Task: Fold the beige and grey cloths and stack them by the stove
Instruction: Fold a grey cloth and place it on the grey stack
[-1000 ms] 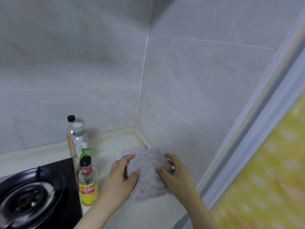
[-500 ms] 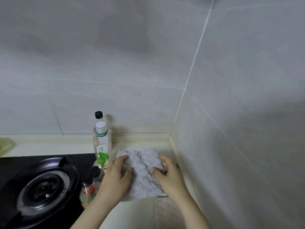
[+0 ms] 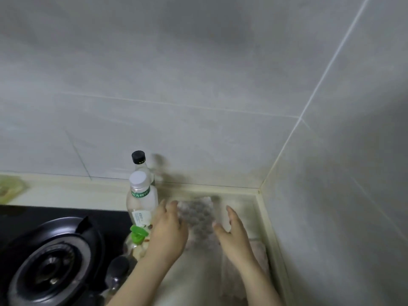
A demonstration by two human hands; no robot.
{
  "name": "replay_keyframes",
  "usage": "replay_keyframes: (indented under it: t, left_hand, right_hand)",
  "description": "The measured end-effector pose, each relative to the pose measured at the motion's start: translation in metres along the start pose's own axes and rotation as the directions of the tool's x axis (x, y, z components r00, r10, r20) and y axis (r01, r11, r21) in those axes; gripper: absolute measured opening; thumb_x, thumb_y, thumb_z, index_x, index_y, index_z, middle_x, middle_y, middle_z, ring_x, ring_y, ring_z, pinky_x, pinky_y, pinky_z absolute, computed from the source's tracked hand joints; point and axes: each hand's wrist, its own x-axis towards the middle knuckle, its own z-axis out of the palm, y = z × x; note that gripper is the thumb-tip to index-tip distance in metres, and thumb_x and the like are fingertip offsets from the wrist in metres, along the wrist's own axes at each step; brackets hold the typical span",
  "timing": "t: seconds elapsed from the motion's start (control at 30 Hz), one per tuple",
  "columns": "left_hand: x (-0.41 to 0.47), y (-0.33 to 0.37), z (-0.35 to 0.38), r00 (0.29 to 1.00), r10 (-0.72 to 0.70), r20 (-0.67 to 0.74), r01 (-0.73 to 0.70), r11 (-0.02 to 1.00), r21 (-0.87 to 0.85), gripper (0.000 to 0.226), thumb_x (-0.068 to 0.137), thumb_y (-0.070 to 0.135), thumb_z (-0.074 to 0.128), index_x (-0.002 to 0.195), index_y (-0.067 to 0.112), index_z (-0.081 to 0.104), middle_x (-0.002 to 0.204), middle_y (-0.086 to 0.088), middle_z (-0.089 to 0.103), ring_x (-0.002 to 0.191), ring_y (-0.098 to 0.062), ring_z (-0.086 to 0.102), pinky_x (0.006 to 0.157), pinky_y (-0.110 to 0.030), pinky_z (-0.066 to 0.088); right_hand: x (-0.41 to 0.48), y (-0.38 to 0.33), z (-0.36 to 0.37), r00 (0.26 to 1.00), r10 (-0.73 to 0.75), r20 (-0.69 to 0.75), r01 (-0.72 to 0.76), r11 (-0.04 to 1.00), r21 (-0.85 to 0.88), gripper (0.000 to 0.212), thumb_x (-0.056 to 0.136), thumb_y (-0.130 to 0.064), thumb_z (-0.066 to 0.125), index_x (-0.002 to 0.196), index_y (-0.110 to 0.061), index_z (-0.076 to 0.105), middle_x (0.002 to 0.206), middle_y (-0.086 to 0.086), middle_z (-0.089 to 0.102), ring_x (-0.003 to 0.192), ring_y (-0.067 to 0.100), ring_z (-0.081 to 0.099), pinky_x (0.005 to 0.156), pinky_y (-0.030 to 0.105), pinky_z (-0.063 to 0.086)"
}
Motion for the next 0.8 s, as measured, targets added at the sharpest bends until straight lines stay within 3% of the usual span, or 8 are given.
replay_keyframes:
  t: [0.17, 0.27, 0.47, 0.63, 0.8]
  left_hand:
    - [-0.011, -0.003, 0.0, 0.999, 0.035, 0.017, -0.035, 0.999, -0.008, 0.044, 0.089, 0.005, 0.052, 0.133, 0.002, 0.046, 0.135, -0.016, 0.046, 0.126, -0.03, 0.043, 0.103, -0.025, 0.028]
    - [-0.022, 0.004, -0.006, 0.999, 0.032, 0.027, -0.031, 0.999, -0.037, 0.045, 0.092, 0.011, 0.051, 0.136, 0.007, 0.043, 0.138, -0.011, 0.045, 0.128, -0.024, 0.042, 0.103, -0.023, 0.028]
    - [-0.057, 0.026, -0.021, 0.998, 0.062, 0.005, -0.062, 0.994, -0.093, 0.044, 0.091, 0.015, 0.054, 0.134, 0.011, 0.046, 0.135, -0.006, 0.05, 0.121, -0.021, 0.05, 0.099, -0.026, 0.039]
    - [-0.099, 0.044, -0.047, 0.993, 0.081, -0.085, -0.092, 0.986, -0.135, 0.043, 0.091, 0.018, 0.053, 0.134, 0.017, 0.047, 0.132, 0.001, 0.054, 0.114, -0.014, 0.054, 0.095, -0.025, 0.042]
    - [-0.146, 0.052, -0.099, 0.971, 0.109, -0.214, -0.151, 0.97, -0.189, 0.04, 0.093, 0.02, 0.051, 0.133, 0.02, 0.048, 0.131, 0.004, 0.054, 0.11, -0.012, 0.057, 0.092, -0.027, 0.046]
  right_hand:
    - [-0.014, 0.018, -0.005, 0.999, 0.035, -0.028, -0.034, 0.999, 0.009, 0.058, 0.093, -0.023, 0.061, 0.146, -0.018, 0.038, 0.147, -0.001, 0.042, 0.118, 0.012, 0.049, 0.1, 0.024, 0.038]
    - [-0.026, 0.017, -0.006, 0.999, 0.023, -0.03, -0.021, 0.998, 0.066, 0.052, 0.092, -0.018, 0.063, 0.14, -0.014, 0.045, 0.14, 0.001, 0.05, 0.123, 0.014, 0.052, 0.103, 0.025, 0.04]
    - [-0.055, -0.004, -0.016, 0.998, -0.041, -0.037, 0.047, 0.982, 0.183, 0.033, 0.091, -0.008, 0.061, 0.12, -0.021, 0.052, 0.113, -0.003, 0.059, 0.097, -0.002, 0.057, 0.072, -0.001, 0.041]
    - [-0.085, -0.027, -0.029, 0.99, -0.133, -0.053, 0.141, 0.968, 0.208, 0.035, 0.091, -0.006, 0.06, 0.124, -0.016, 0.055, 0.112, 0.0, 0.062, 0.093, -0.008, 0.055, 0.073, -0.001, 0.042]
    - [-0.127, -0.076, -0.026, 0.952, -0.303, -0.036, 0.304, 0.927, 0.222, 0.028, 0.091, -0.008, 0.06, 0.113, -0.026, 0.055, 0.108, -0.002, 0.065, 0.093, -0.002, 0.06, 0.076, 0.004, 0.044]
